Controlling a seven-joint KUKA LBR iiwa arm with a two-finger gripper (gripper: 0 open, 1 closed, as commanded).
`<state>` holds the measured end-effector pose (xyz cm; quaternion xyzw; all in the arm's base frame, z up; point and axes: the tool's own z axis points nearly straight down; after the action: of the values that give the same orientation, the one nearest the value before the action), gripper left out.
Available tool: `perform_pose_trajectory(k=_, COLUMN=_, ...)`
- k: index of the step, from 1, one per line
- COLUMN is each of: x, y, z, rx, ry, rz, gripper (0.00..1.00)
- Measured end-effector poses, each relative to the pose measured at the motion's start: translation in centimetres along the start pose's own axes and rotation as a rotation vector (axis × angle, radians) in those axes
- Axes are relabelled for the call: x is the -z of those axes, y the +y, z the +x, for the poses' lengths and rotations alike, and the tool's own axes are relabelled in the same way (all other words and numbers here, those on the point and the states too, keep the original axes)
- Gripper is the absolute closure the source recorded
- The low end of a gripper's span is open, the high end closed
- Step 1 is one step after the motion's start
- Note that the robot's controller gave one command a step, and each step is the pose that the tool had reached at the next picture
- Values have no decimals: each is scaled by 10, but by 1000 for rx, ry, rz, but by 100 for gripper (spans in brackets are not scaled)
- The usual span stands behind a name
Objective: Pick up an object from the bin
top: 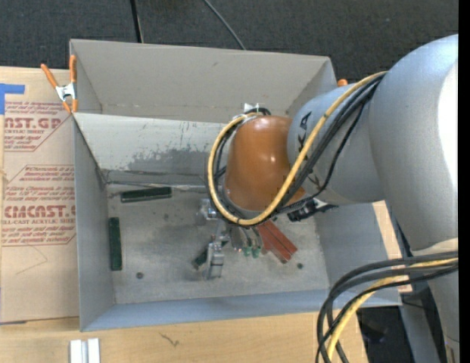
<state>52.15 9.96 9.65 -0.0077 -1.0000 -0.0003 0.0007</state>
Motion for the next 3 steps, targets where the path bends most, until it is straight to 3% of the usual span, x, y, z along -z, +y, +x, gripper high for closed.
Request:
perform_pose_trajectory(k=1, x=1, y=-25, z=-12, rx=147, ry=-2, rz=3, gripper=0)
perform_pose_trajectory(k=2, x=-27, y=13, z=16, rx=-189, ry=0, rz=-1, gripper=100)
perform_pose_trajectory(k=3, x=-27, y=12, z=16, rx=-190, ry=0, rz=-1, gripper=0)
